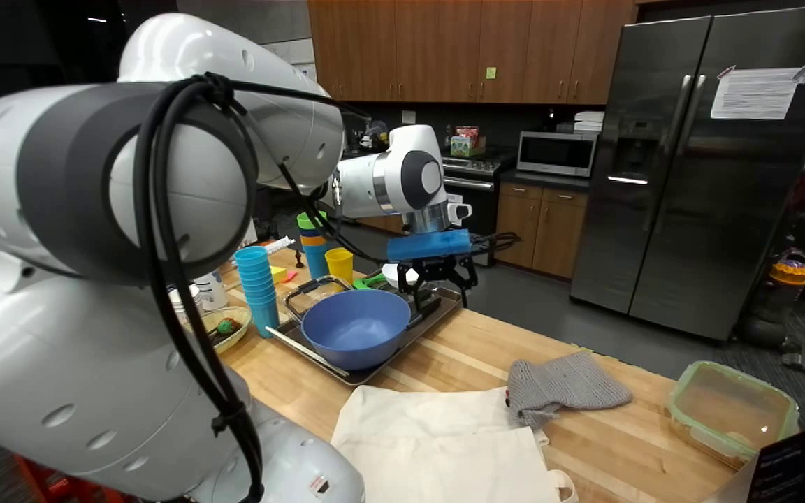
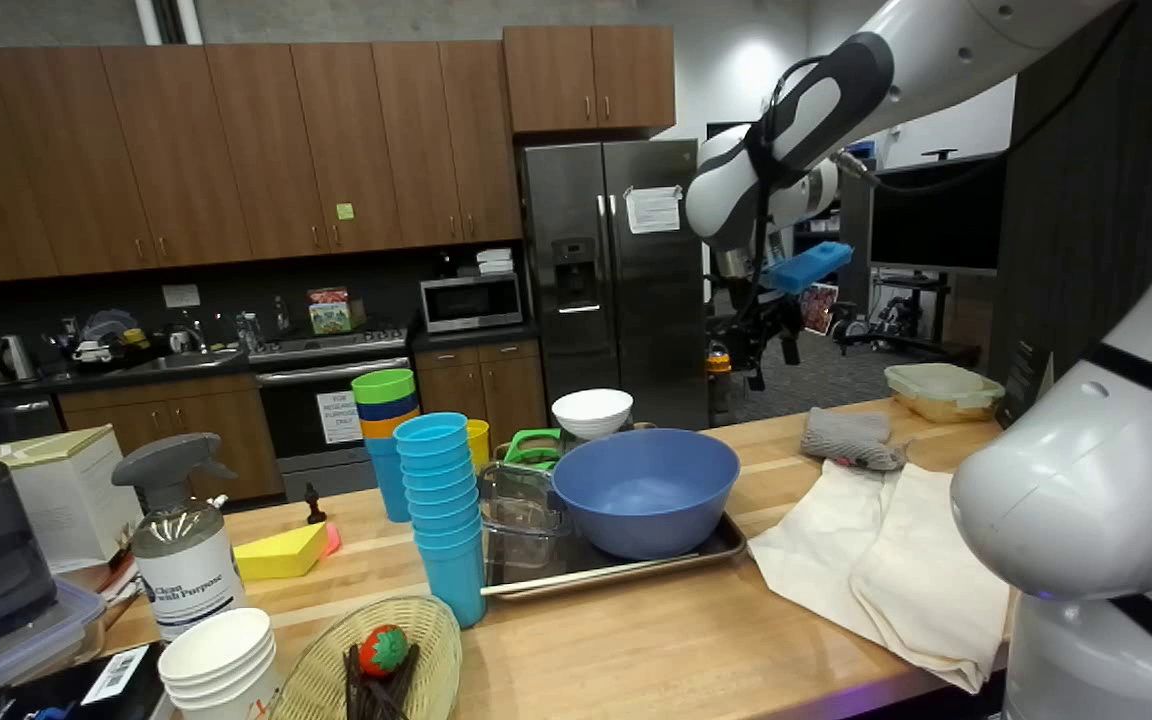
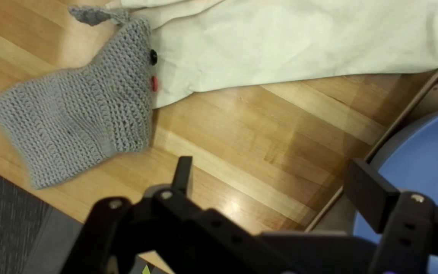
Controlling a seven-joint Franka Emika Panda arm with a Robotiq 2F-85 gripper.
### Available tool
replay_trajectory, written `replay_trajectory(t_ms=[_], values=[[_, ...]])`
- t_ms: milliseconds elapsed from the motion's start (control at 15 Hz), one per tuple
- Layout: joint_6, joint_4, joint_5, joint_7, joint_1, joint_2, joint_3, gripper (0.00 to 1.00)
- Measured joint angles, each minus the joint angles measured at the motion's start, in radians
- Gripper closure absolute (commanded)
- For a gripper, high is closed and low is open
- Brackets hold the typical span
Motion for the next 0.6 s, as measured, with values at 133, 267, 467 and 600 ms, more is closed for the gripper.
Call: replay_trajectory(t_ms=[133, 267, 467, 600], values=[[0.003, 0.0, 0.035, 0.037, 0.0, 0.0, 0.0, 0.0], [0.015, 0.0, 0.069, 0.081, 0.0, 0.0, 0.0, 0.0], [0.038, 0.0, 0.12, 0.151, 0.0, 0.0, 0.0, 0.0], [0.053, 0.0, 0.144, 0.192, 0.0, 0.0, 0.0, 0.0]])
